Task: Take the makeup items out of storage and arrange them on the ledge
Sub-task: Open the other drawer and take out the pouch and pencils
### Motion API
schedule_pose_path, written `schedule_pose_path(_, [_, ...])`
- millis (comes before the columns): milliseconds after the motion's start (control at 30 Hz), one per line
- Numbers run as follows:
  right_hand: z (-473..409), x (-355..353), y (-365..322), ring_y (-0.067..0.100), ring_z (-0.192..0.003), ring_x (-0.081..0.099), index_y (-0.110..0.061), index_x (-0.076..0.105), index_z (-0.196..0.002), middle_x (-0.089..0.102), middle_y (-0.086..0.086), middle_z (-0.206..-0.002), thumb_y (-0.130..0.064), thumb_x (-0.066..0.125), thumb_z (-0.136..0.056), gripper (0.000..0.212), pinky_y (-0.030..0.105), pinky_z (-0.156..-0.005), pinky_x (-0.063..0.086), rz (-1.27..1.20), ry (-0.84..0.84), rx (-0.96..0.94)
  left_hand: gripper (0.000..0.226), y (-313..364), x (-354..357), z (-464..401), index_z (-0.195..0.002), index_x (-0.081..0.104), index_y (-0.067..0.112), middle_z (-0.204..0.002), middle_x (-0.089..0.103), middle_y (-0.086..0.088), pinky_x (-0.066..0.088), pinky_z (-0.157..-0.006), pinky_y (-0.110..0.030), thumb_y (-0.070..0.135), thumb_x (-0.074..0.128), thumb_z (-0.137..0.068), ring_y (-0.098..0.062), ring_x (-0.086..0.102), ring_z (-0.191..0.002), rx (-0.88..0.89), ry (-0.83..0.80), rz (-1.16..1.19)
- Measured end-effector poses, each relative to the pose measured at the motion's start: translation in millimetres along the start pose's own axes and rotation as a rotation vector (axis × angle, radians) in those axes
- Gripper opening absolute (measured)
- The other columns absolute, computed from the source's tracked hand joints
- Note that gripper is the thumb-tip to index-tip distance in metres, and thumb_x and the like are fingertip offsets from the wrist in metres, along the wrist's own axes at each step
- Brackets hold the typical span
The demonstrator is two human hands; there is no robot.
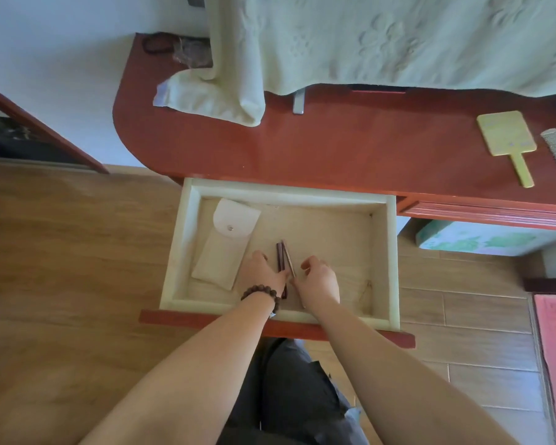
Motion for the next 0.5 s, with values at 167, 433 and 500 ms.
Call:
schedule_pose_path(167, [-5, 3, -2, 0.021, -0.079, 0.049, -0.016, 0.051, -0.098, 0.053, 0.002, -0.104, -0.033, 0.063, -0.085, 0.025, 0.029, -0.064, 0.038, 0.091, 0.029, 0.019, 0.044, 3, 7, -12, -0.106, 0.055, 0.009, -0.109, 0.063, -0.009, 0.05, -0.081, -0.035, 0.038, 0.074, -0.078, -0.028, 0.06, -0.102, 0.012, -0.01, -0.111])
schedule_pose_path(433, [-7, 1, -1, 0.023, -0.064, 0.049, -0.012, 0.054, -0.088, 0.056, 0.004, -0.077, -0.006, 0.05, -0.087, 0.007, 0.025, -0.053, 0.034, 0.195, 0.107, 0.091, 0.022, 2, 14, -22, -0.098, 0.063, 0.007, -0.099, 0.068, -0.01, 0.05, -0.073, -0.031, 0.025, 0.065, -0.084, -0.028, 0.064, -0.092, 0.032, -0.042, -0.146])
schedule_pose_path(500, [-8, 0, -1, 0.023, -0.065, 0.05, -0.011, 0.055, -0.089, 0.055, 0.004, -0.076, -0.005, 0.049, -0.088, 0.009, 0.025, -0.055, 0.037, 0.194, 0.105, 0.104, 0.02, 1, 12, -20, -0.098, 0.061, 0.008, -0.099, 0.067, -0.01, 0.047, -0.072, -0.029, 0.022, 0.063, -0.085, -0.028, 0.063, -0.093, 0.045, -0.043, -0.107])
Point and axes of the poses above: each hand's wrist, its own z-axis away from the middle knuckle, its own x-axis out of the palm, y = z × x, the point moved 10 cm from there along -z, towards the middle knuckle
